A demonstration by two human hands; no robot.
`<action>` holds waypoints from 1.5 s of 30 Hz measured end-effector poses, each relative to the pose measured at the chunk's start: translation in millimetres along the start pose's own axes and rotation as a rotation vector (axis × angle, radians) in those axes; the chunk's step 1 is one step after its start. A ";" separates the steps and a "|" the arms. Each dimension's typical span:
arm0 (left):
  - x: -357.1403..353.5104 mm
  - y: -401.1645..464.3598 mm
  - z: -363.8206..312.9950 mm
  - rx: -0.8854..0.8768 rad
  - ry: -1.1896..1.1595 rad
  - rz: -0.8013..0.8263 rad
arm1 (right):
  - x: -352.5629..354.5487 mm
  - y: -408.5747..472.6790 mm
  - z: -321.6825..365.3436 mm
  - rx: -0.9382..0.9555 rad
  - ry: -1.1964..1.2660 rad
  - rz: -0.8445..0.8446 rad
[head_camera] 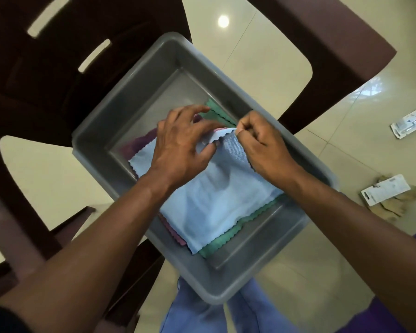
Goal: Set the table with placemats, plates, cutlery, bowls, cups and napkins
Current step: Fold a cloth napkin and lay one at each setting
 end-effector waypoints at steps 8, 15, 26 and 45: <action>8.9 24.0 4.7 -0.003 -0.241 -0.006 | 1.8 -6.9 -9.0 0.303 -0.276 -0.108; 1.1 27.0 3.0 0.049 -0.218 0.121 | -4.5 -13.1 -0.8 0.499 -0.419 -0.131; -1.9 34.1 -2.5 -0.047 -0.074 0.293 | -8.3 -2.9 -17.6 0.122 -0.165 0.130; 12.0 -14.0 77.6 0.389 -0.129 0.993 | 24.0 -7.7 -15.3 -0.382 0.435 0.287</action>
Point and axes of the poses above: each hand's wrist, its own y-axis towards the middle knuckle, its own x-axis out of the back of the hand, z = x × y, the point moved 4 cm from there along y, towards the middle knuckle, and after that the axes turned 14 degrees about -z, right-handed, at the moved point
